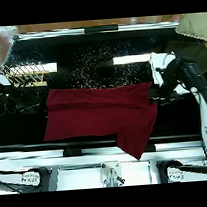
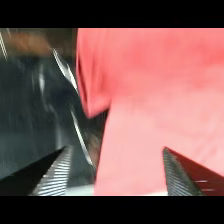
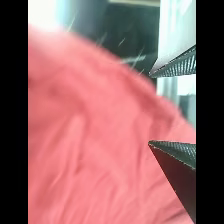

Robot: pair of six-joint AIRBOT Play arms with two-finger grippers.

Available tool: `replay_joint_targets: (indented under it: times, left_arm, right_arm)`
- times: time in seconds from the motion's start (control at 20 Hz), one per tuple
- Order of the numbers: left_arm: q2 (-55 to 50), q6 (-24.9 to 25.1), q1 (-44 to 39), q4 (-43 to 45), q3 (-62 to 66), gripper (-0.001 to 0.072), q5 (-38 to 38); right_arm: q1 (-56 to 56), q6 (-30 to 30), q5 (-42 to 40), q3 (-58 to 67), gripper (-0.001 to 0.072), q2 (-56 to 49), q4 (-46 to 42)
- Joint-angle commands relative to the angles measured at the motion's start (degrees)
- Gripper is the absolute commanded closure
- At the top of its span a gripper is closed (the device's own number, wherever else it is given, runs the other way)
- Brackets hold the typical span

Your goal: Fold the shirts.

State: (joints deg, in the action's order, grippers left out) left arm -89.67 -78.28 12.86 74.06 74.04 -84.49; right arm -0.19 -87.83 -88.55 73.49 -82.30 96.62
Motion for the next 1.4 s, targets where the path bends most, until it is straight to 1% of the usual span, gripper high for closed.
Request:
replay_joint_targets:
  times: [0.0, 0.15, 0.3, 0.45, 0.6, 0.8, 0.9, 0.95, 1.0, 1.1, 1.15, 1.2, 1.25, 1.35]
  left_arm:
    - [7.9, 2.7, 4.3, -1.0, -12.3, 0.0000, -1.7]
    - [16.2, 7.7, 9.4, -3.6, -27.9, 0.0001, 3.8]
    - [18.6, 12.9, 12.7, -9.5, -33.9, 0.0003, 6.1]
    - [18.2, 12.5, 12.7, -9.7, -34.3, 0.0002, 9.2]
    - [18.2, 12.5, 12.0, -10.0, -34.8, 0.0003, 10.7]
    - [18.2, 12.4, 9.1, -10.1, -38.0, 0.0002, 13.4]
    - [18.2, 11.5, 7.3, -10.1, -39.2, 0.0003, 14.0]
    - [18.2, 10.4, 6.7, -10.1, -39.2, 0.0016, 14.6]
    - [18.2, 9.6, 6.2, -10.1, -39.1, 0.0124, 15.1]
    - [18.2, 9.6, 6.0, -10.3, -39.1, 0.0547, 14.8]
    - [18.3, 9.7, 6.0, -10.3, -39.1, 0.0626, 14.6]
    - [18.4, 9.7, 6.0, -10.3, -39.1, 0.0662, 14.5]
    - [18.5, 9.6, 6.0, -10.3, -39.1, 0.0666, 14.4]
    - [18.9, 9.7, 6.0, -10.3, -39.1, 0.0675, 14.4]
  right_arm:
    - [-6.0, -3.3, -1.2, -7.9, 0.0196, 10.1, -1.1]
    - [-11.6, -6.1, 0.1, -18.4, 0.0196, 18.9, 2.6]
    - [-13.7, -6.3, 3.8, -24.7, 0.0196, 24.1, 4.7]
    - [-13.6, -6.3, 5.3, -25.7, 0.0196, 24.3, 5.9]
    - [-13.6, -6.3, 6.9, -25.7, 0.0196, 24.3, 6.4]
    - [-13.6, -6.3, 7.1, -25.7, 0.0196, 24.3, 6.6]
    - [-13.6, -6.3, 7.1, -25.7, 0.0196, 24.3, 6.6]
    - [-13.6, -6.3, 7.1, -25.7, 0.0196, 24.3, 6.6]
    - [-13.6, -7.0, 7.1, -25.8, 0.0196, 24.3, 6.6]
    - [-13.6, -9.6, 6.1, -28.2, 0.0196, 24.3, 6.6]
    - [-13.6, -10.4, 6.0, -30.9, 0.0196, 24.3, 6.9]
    - [-13.6, -10.5, 6.3, -34.0, 0.0141, 24.3, 7.8]
    - [-13.6, -10.5, 7.2, -36.8, 0.0094, 24.3, 11.1]
    - [-13.6, -10.4, 12.5, -41.5, 0.0095, 24.3, 19.2]
